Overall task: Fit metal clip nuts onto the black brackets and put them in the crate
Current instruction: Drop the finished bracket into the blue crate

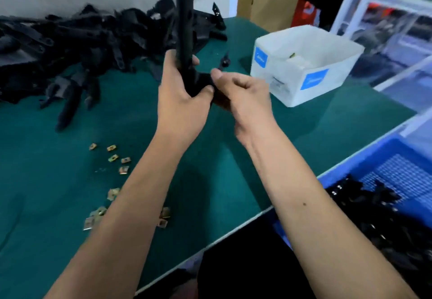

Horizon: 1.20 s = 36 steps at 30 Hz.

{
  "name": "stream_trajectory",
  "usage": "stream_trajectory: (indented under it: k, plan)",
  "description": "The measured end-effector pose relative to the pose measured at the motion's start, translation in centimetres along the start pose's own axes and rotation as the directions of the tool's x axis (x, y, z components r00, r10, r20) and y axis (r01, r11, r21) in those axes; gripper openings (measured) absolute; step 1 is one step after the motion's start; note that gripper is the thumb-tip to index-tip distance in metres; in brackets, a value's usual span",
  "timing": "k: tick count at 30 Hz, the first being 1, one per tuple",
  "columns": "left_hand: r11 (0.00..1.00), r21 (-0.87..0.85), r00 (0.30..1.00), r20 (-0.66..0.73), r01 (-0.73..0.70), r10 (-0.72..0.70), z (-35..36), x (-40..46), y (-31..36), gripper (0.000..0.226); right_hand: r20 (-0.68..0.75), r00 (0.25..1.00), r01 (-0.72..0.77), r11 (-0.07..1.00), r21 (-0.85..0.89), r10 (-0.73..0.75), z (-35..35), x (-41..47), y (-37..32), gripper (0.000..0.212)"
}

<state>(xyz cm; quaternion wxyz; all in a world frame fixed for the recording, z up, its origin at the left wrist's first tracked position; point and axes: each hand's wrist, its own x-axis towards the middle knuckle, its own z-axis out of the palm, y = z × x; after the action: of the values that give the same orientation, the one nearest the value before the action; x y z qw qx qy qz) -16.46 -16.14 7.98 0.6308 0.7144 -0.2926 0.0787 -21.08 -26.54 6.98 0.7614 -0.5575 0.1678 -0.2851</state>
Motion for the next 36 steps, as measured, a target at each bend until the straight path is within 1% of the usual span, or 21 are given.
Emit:
stream_trajectory:
  k: [3,5,8,10,11,13,14,16,17,18,20,21,22,23,25,26,28,30,32,33,36]
  plan:
    - [0.999,-0.011,0.983,0.176,-0.048,0.049,7.6,-0.8,3.0,0.040,-0.191,0.978,0.089,0.996,0.016,-0.084,-7.8,-0.7,-2.7,0.021]
    - [0.999,-0.045,0.944,0.326,-0.029,0.042,12.8,-2.2,5.1,0.042,-0.314,0.944,0.120,0.992,0.039,-0.102,-13.6,-1.7,-3.8,0.021]
    - [0.996,-0.081,0.832,0.549,-0.039,0.077,20.0,-5.6,7.4,0.039,-0.494,0.867,0.144,0.983,0.115,-0.070,-21.5,-4.3,-4.3,0.019]
    - [0.996,-0.049,0.738,0.669,-0.074,0.088,24.1,-8.6,7.8,0.044,-0.588,0.809,0.128,0.979,0.157,-0.011,-26.1,-6.3,-3.5,0.020]
    - [0.996,-0.018,0.688,0.723,-0.082,0.070,25.8,-10.2,7.5,0.046,-0.634,0.773,0.101,0.982,0.160,0.024,-28.3,-7.4,-2.7,0.020]
    - [0.997,0.071,0.580,0.814,-0.035,-0.038,28.6,-13.3,6.0,0.046,-0.730,0.674,0.017,0.986,0.165,0.110,-32.1,-9.3,-0.4,0.018]
    - [0.991,0.131,0.521,0.844,0.031,-0.128,29.4,-14.7,4.8,0.048,-0.772,0.613,-0.039,0.983,0.182,0.167,-33.7,-10.2,1.0,0.020]
    - [0.938,0.262,0.373,0.867,0.225,-0.331,30.5,-17.6,2.3,0.064,-0.844,0.467,-0.188,0.962,0.197,0.264,-36.5,-11.9,4.4,0.030]
    - [0.896,0.318,0.303,0.860,0.310,-0.411,30.8,-19.0,1.1,0.074,-0.873,0.388,-0.285,0.939,0.191,0.296,-37.7,-12.8,6.1,0.033]
    - [0.858,0.361,0.253,0.849,0.365,-0.464,30.9,-20.1,-0.1,0.078,-0.894,0.315,-0.404,0.897,0.178,0.319,-38.7,-13.8,7.7,0.034]
    - [0.818,0.420,0.199,0.830,0.392,-0.521,31.1,-21.9,-2.2,0.073,-0.926,0.199,-0.657,0.745,0.117,0.321,-40.1,-15.7,10.5,0.031]
    - [0.810,0.443,0.177,0.826,0.384,-0.535,31.2,-22.5,-3.0,0.071,-0.937,0.168,-0.750,0.657,0.080,0.305,-40.6,-16.5,11.5,0.033]
    - [0.808,0.460,0.159,0.825,0.369,-0.543,31.2,-22.8,-3.6,0.071,-0.944,0.158,-0.808,0.587,0.045,0.290,-41.0,-17.1,12.2,0.037]
    - [0.808,0.475,0.150,0.823,0.349,-0.548,31.2,-22.9,-4.0,0.072,-0.950,0.158,-0.838,0.546,0.016,0.270,-41.2,-17.4,12.6,0.036]
    - [0.818,0.480,0.166,0.821,0.318,-0.546,31.3,-22.5,-4.3,0.071,-0.955,0.152,-0.851,0.525,0.004,0.253,-41.3,-17.1,12.6,0.028]
    - [0.830,0.467,0.195,0.822,0.306,-0.534,31.4,-22.2,-4.2,0.067,-0.958,0.156,-0.848,0.530,-0.004,0.243,-41.3,-16.7,12.3,0.023]
    - [0.872,0.410,0.278,0.833,0.268,-0.478,31.3,-21.3,-3.5,0.058,-0.967,0.170,-0.837,0.546,-0.039,0.191,-40.9,-15.8,11.4,0.015]
    - [0.924,0.313,0.384,0.843,0.220,-0.377,31.3,-20.0,-2.1,0.051,-0.969,0.222,-0.806,0.580,-0.118,0.111,-39.9,-14.5,10.1,0.017]
    - [0.969,0.183,0.493,0.836,0.165,-0.242,31.2,-18.3,-0.2,0.045,-0.954,0.299,-0.743,0.620,-0.252,-0.029,-38.3,-13.0,8.2,0.021]
    - [0.985,0.113,0.547,0.821,0.130,-0.167,31.1,-17.3,0.9,0.041,-0.932,0.336,-0.698,0.627,-0.345,-0.137,-37.4,-12.1,7.0,0.019]
    - [0.997,-0.070,0.699,0.715,0.035,0.025,30.0,-13.8,4.3,0.038,-0.768,0.444,-0.477,0.603,-0.639,-0.463,-34.0,-9.6,3.1,0.014]
